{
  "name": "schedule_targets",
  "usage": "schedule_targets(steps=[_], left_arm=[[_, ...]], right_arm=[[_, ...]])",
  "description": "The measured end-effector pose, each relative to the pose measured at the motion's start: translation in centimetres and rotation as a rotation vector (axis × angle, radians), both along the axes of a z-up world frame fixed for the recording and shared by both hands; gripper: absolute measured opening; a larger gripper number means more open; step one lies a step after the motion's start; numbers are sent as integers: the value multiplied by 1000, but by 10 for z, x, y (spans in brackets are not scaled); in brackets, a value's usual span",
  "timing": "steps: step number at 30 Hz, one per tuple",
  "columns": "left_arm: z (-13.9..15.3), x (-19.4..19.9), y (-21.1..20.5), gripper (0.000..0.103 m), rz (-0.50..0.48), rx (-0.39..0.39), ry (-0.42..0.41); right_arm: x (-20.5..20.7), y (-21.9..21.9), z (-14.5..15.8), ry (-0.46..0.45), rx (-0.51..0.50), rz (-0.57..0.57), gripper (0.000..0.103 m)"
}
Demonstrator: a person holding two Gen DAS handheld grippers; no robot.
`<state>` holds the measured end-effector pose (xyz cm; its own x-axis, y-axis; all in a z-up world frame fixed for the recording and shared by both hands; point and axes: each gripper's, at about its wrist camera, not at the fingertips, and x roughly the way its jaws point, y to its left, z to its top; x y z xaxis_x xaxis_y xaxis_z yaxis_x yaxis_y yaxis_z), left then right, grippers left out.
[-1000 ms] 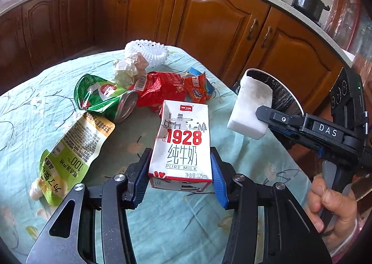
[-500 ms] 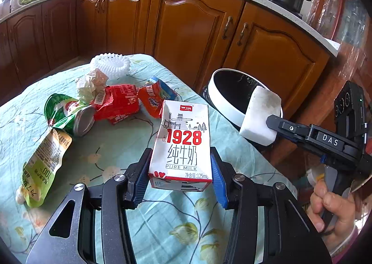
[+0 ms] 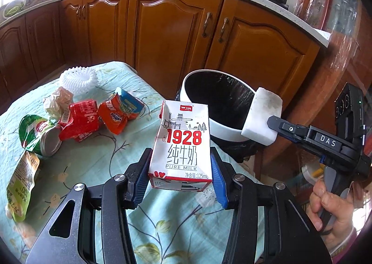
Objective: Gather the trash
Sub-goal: 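Carry the milk carton into the bin with the left tool while the right tool carries the sponge there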
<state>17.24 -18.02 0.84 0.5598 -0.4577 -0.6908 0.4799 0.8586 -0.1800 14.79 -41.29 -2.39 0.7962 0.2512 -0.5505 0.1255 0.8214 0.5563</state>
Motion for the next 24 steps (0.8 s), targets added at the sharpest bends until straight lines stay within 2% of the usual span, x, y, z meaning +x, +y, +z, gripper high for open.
schedule_targets(steps=[9,24], left_arm=[[8,12,-30,46,-37,-1,-16],[7,47,-77,46,-84,39,-16]], right_arm=[[5,-11,-2,5,-33,-23,29],[29,-22,-2,45,-110,-33,29]])
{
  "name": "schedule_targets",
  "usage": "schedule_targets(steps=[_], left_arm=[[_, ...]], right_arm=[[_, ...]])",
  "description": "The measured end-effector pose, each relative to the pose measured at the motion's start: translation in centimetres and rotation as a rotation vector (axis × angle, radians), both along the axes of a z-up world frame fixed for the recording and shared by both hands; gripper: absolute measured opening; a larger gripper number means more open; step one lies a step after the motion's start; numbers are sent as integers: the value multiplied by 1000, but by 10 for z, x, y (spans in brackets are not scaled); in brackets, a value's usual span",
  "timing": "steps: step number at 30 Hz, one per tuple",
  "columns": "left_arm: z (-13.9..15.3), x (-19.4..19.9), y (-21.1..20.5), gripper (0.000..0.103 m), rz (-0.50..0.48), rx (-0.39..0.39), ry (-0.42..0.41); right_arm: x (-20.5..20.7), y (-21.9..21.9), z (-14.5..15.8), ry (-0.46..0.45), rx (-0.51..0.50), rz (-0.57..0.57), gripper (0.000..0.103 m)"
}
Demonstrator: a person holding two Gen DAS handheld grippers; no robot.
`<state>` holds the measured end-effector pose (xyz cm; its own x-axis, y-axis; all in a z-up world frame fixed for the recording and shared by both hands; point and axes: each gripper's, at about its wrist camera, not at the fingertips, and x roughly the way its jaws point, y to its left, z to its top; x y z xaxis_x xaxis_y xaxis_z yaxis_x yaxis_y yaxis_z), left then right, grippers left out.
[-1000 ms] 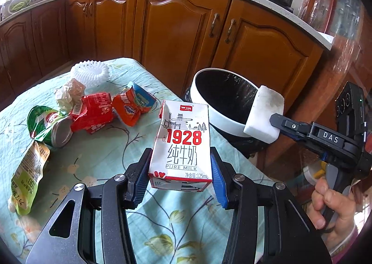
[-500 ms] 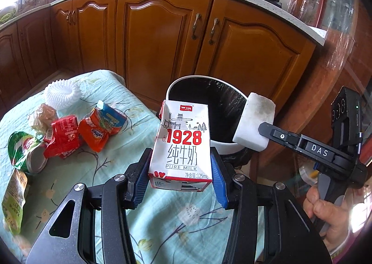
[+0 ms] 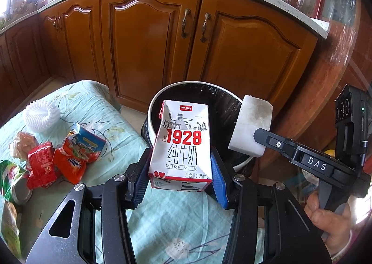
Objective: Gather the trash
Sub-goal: 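Carry the milk carton into the bin with the left tool while the right tool carries the sponge there, then open both tools over the bin and withdraw toward the table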
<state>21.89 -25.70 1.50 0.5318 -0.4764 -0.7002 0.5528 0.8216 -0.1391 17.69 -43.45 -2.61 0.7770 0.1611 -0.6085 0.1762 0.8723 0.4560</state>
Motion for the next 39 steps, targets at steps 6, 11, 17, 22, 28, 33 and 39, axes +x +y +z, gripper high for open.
schedule_targets(steps=[6,11,17,22,28,33,39], left_arm=[[-4,15,-22,46,-10,30,-2],[-7,28,-36,46,-21,58,4],[-13,39,-46,47,-23,76,23],[-19,43,-52,47,-29,88,44],[-20,45,-55,52,-36,83,62],[-16,41,-45,58,-20,59,54],[-14,30,-19,58,9,22,59]], right_arm=[[17,-4,0,34,-52,5,29],[30,-5,1,54,-89,13,29],[39,-12,-5,81,-106,23,32],[44,-14,-8,96,-110,24,35],[40,-19,-6,80,-81,11,44],[29,-17,-2,52,-64,-1,49],[11,-6,4,-6,-20,-2,77]])
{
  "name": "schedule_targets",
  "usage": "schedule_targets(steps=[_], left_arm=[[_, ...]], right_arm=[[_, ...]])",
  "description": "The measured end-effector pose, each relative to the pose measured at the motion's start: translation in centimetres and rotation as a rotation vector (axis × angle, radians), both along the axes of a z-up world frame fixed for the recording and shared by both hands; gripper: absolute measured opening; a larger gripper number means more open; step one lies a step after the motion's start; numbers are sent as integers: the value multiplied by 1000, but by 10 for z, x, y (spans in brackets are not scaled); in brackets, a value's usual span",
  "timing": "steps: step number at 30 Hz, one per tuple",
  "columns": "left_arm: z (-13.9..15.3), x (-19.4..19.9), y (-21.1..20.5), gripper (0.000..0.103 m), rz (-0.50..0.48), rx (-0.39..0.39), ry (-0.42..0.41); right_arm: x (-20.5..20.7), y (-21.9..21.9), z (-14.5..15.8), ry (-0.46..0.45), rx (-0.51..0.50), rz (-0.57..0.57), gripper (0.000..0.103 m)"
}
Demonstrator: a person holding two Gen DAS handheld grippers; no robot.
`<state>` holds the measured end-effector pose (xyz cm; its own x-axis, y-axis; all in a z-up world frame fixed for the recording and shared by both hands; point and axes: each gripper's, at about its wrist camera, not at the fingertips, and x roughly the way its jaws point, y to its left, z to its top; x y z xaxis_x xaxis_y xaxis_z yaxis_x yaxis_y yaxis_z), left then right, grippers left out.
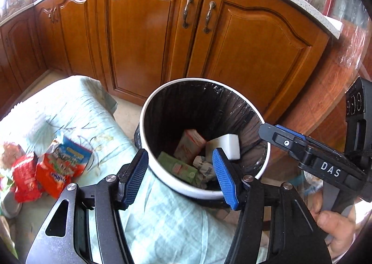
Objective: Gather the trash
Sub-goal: 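Open both tools over the bin and withdraw toward the table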
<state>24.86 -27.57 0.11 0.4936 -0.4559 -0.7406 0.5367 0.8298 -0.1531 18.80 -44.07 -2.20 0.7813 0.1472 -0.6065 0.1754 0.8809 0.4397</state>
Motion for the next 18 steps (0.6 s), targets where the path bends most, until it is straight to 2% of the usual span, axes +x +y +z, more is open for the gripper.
schedule_targets(steps=[5,13,18], left_arm=[[-2,-19,28,58,33,-24,9],[-8,-45,77,59,105,-56,32],[-7,-60,106,59,149,-63,19]], right_arm=[[-13,20,-1,-21,35,26,87],[-25,61,-6,-19,73,84,87],[-31,88,-7,-16,81,128,87]])
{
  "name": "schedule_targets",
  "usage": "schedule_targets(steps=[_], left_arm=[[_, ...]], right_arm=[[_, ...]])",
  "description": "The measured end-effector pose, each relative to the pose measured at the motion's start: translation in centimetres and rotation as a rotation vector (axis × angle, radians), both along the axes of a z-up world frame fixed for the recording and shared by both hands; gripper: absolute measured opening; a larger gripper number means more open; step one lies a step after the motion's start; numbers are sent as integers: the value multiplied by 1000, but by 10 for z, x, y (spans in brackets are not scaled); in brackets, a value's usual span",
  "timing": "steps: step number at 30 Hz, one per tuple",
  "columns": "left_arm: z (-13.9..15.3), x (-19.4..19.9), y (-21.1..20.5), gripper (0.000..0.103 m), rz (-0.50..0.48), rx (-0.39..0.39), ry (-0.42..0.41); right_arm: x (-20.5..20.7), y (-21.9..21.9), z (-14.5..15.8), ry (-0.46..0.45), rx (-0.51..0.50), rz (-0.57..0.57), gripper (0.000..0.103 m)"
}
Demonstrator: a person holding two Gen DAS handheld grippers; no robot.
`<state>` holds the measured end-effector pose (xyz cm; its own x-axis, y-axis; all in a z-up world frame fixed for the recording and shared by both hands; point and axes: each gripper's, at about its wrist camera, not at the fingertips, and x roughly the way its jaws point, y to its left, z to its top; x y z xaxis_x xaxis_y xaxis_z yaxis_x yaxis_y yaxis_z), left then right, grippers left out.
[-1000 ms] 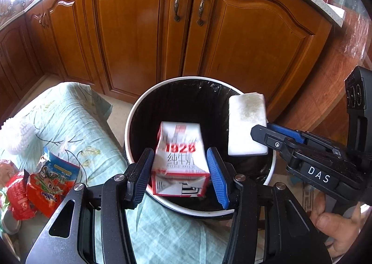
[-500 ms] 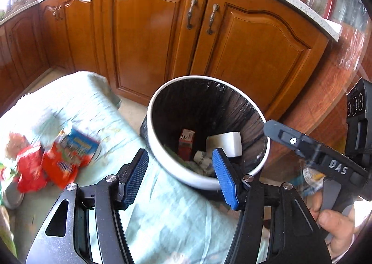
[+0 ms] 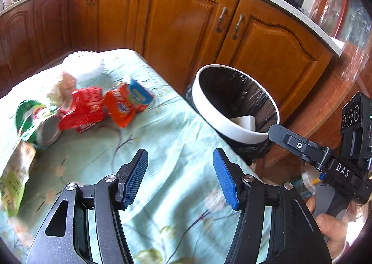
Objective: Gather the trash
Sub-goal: 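Open both tools over the bin and withdraw toward the table, then grasp the yellow-green snack bag with the left tool while the right tool grasps the red chip bag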
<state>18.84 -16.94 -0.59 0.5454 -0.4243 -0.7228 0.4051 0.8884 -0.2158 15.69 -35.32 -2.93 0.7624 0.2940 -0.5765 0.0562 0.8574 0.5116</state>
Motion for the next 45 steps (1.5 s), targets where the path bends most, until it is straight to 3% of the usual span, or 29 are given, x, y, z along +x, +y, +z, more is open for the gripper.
schedule_targets(steps=[19,34,43,45], left_arm=[[0,-28,107,59,172,-29,-17],[3,-24,173,59,246,28,-52],[-4,3,211,58,271,94,-50],[-9,10,212,56,254,108,-39]], right_arm=[[21,85,1,7,-35,153,87],[85,117,8,-13,-100,173,86],[138,133,-9,30,-174,208,58],[145,136,-14,43,-192,211,46]])
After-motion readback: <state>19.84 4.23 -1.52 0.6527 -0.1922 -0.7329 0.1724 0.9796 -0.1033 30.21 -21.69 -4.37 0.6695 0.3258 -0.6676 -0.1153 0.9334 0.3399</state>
